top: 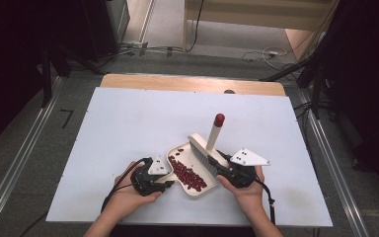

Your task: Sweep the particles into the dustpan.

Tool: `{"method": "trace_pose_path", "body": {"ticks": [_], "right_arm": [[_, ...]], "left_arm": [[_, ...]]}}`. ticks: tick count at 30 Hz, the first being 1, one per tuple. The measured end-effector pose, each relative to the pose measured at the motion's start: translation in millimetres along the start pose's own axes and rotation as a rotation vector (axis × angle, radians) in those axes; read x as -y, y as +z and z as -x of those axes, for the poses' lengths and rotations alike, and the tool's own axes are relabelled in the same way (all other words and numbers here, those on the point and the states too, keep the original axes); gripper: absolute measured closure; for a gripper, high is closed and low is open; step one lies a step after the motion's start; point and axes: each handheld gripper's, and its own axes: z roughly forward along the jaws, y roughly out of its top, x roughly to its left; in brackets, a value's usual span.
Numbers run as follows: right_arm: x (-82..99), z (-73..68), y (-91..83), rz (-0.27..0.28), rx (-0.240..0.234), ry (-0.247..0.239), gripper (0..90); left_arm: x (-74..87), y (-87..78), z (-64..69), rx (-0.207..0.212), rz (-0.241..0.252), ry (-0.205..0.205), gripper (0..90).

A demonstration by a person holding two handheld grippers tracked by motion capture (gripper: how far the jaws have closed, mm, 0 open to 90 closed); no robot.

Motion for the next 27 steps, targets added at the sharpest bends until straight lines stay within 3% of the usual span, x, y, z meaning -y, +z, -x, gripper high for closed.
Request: {"method": "trace_pose_path", "body": {"ticks": [3, 7, 14, 27], "right_arm": [[-2.8, -12.8, 2.1, -0.003, -0.042, -0.028, 64.5], [-5.9, -21.6, 2.2, -0.001, -0.037, -0.066, 64.4], [-14.0, -0.1, -15.4, 0.058, -0.001, -0.001, 64.4], [-25.2, 31.6, -43.5, 0.124, 0.063, 0.041, 64.5]], "left_arm": [[0.1, -0.3, 0.0, 0.000, 0.002, -0.001, 66.3], [0.1, -1.1, -0.1, 0.002, 0.016, -0.004, 66.3], [-0.1, -1.9, -0.1, -0.004, 0.039, -0.012, 66.4], [1.6, -12.6, -8.0, -0.043, 0.094, -0.050, 66.5]]}}
